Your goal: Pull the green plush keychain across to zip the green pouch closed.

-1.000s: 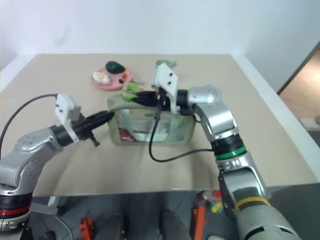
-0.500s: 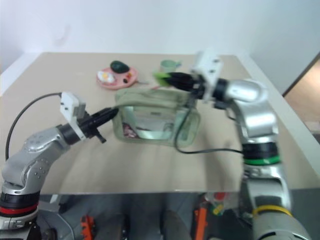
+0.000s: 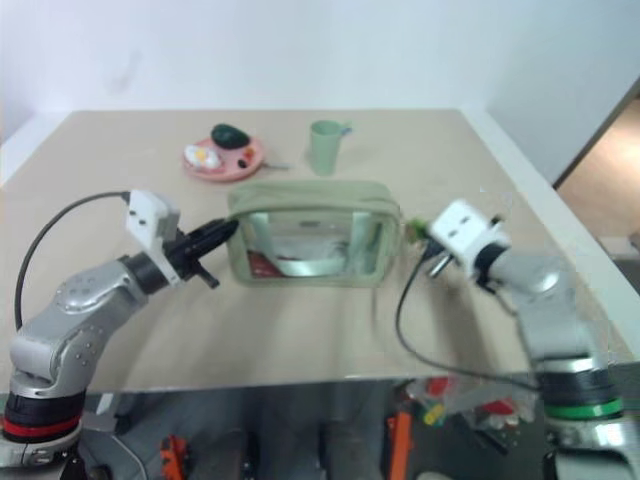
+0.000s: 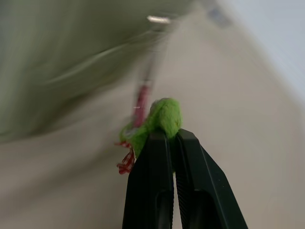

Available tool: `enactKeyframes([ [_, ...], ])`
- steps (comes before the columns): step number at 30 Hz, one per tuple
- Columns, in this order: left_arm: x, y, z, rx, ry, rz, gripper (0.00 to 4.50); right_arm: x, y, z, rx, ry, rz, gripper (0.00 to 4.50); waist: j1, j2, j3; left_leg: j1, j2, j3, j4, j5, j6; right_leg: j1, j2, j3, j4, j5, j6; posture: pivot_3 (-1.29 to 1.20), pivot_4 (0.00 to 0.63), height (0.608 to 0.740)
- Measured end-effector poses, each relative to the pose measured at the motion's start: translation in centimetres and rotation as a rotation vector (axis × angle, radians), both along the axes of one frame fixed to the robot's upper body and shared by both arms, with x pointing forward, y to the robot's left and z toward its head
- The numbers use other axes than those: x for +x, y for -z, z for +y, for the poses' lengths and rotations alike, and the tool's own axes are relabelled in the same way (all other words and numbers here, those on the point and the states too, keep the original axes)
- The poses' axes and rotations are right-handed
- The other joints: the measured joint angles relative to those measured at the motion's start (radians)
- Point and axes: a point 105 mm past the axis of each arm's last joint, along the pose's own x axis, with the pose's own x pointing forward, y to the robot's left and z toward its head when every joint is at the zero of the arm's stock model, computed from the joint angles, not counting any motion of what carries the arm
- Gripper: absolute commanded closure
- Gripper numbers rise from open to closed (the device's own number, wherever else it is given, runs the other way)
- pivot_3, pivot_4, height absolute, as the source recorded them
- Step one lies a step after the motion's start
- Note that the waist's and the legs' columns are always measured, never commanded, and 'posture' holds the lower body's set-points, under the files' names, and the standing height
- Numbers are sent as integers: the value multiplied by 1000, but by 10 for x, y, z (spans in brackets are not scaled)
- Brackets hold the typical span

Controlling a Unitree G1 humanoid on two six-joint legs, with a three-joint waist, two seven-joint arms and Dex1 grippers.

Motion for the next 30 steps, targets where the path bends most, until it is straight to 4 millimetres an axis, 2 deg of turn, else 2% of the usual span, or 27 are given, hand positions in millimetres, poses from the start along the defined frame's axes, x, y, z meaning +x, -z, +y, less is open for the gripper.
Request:
enactKeyframes([
  [7,5,-1,1,13,-14,-9,4500,10,-1,4,0,15,-82,4431,0,-2,-1,0,0,2,2,0,0,0,0,1,-1,1,1,0,150,740],
  [10,6,-3,1,23,-11,-14,4500,15,-6,0,12,31,-104,4431,0,-2,-1,0,0,2,1,0,0,0,0,1,-1,1,1,0,150,740],
  [13,4,-3,1,29,12,-9,3379,15,-20,-13,134,68,-118,3412,1,-2,0,-1,0,1,1,0,0,0,0,1,-1,1,2,0,150,740],
  [15,3,-4,3,32,24,-5,2822,14,-31,-22,210,84,-124,2849,1,-2,0,-1,0,1,0,0,0,0,0,1,-1,2,5,0,150,740],
  [17,2,-9,7,37,41,-6,2141,7,-51,-29,316,67,-137,2152,1,-1,0,-2,0,1,0,0,1,-1,0,1,-1,2,5,0,150,740],
  [21,-1,-23,18,35,62,-22,709,-16,-94,-23,410,-55,-190,683,1,-1,0,-1,1,0,0,-1,1,0,1,0,-1,2,5,0,150,740],
  [23,-4,-26,21,31,79,-18,158,-26,-102,-16,450,-109,-184,158,1,-1,0,-1,1,-1,0,-1,1,0,1,0,-1,2,4,0,150,740],
  [27,-9,-29,32,7,86,-2,57,-46,-99,-7,519,-181,-99,59,1,-1,0,-2,1,0,0,-1,1,0,0,0,-1,-1,0,0,150,740],
  [30,-18,-4,49,59,34,61,57,-69,-76,4,518,-233,60,59,0,-1,0,-1,1,0,-1,-2,3,0,0,0,-1,-3,-1,0,150,740],
])
